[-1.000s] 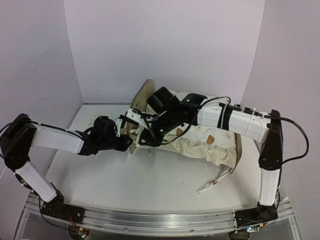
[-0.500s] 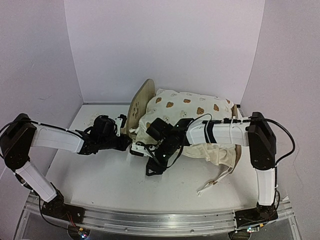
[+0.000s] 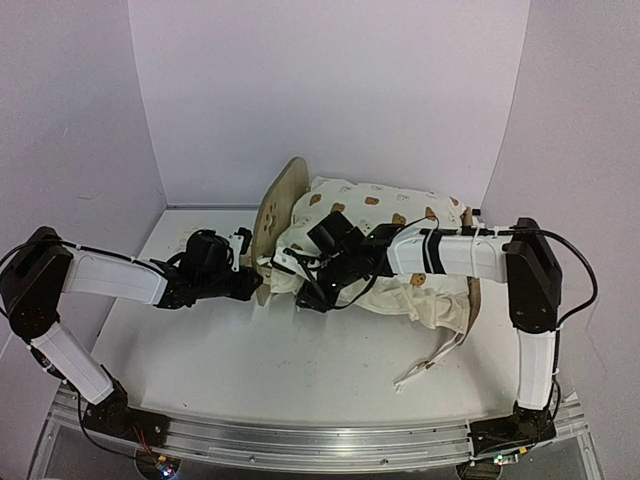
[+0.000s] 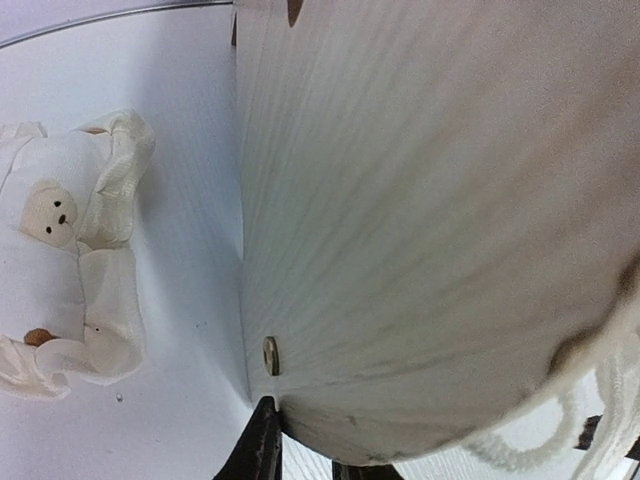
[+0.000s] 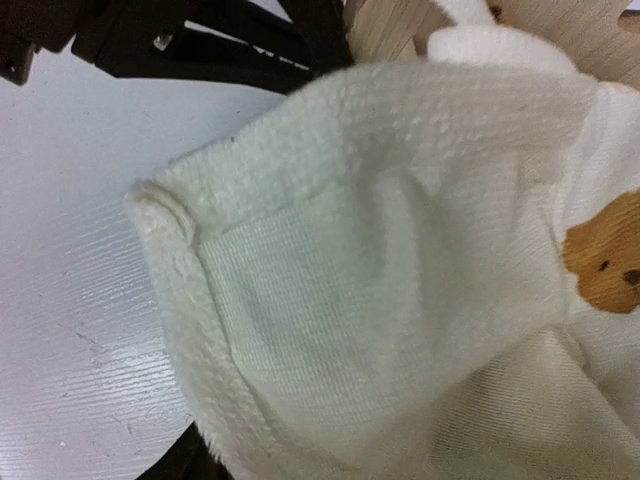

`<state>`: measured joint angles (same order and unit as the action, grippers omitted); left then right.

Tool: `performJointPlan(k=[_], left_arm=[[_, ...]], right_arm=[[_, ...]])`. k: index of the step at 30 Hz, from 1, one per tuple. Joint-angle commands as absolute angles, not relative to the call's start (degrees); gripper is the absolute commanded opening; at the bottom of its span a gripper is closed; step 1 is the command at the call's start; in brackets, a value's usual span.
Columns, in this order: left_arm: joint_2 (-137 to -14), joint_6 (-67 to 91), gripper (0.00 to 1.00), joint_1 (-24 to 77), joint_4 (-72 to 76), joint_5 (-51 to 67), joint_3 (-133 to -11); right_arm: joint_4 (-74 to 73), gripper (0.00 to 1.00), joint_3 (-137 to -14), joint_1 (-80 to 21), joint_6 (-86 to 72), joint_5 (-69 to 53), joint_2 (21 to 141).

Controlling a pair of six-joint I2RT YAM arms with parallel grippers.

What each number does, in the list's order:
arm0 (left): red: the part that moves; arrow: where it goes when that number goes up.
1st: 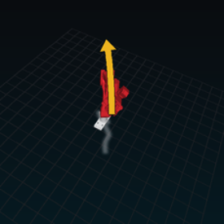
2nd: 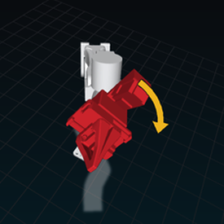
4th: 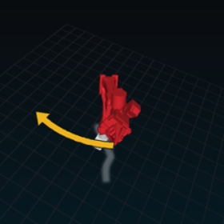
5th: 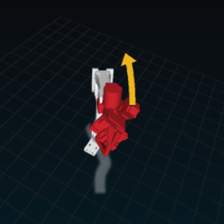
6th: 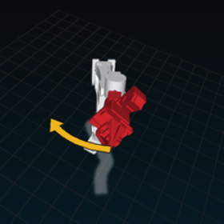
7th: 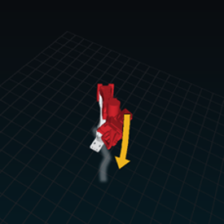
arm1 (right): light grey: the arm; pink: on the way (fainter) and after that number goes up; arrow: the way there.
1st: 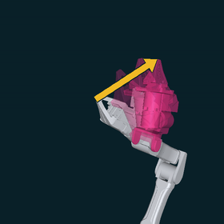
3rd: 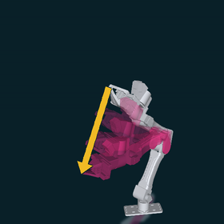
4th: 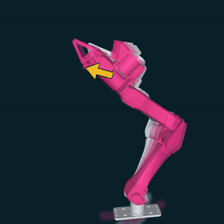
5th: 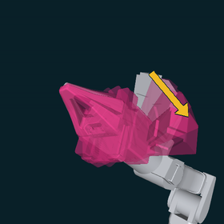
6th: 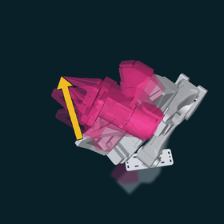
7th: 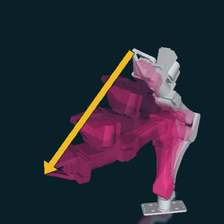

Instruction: Set up the pet bed

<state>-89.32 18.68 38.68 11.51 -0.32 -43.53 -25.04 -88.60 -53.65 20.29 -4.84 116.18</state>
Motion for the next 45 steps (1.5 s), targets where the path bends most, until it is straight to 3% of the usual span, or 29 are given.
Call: performJointPlan(k=[1,21,29,32,35,41,45], left_arm=[[-86.9,19.4,0.13,38.3,15.4,-0.2,-45.9],[-86.9,19.3,0.11,38.3,15.4,1.5,-46.1],[-86.3,18.9,0.11,38.3,15.2,2.0,-46.4],[-85.9,18.5,0.12,38.3,15.1,2.6,-46.5],[-84.4,18.2,0.19,38.3,15.0,3.0,-45.8],[-78.8,20.5,0.45,38.3,15.6,5.6,-39.8],[-76.7,21.1,0.48,41.4,22.4,7.0,-34.0]], right_arm=[[-21.7,0.53,-90.8,-52.9,22.0,-4.1,111.2],[-22.2,0.55,-97.1,-51.2,23.3,-1.3,118.3],[-22.6,0.48,-96.8,-51.1,23.6,-4.4,120.6],[-22.7,0.37,-97.9,-50.8,23.7,-5.5,122.2],[-22.7,0.28,-98.5,-50.1,22.8,-7.1,123.1],[-23.1,0.12,-98.7,-49.5,19.8,-10.5,121.1],[-23.8,0.00,-100.7,-49.2,18.3,-12.9,119.9]])
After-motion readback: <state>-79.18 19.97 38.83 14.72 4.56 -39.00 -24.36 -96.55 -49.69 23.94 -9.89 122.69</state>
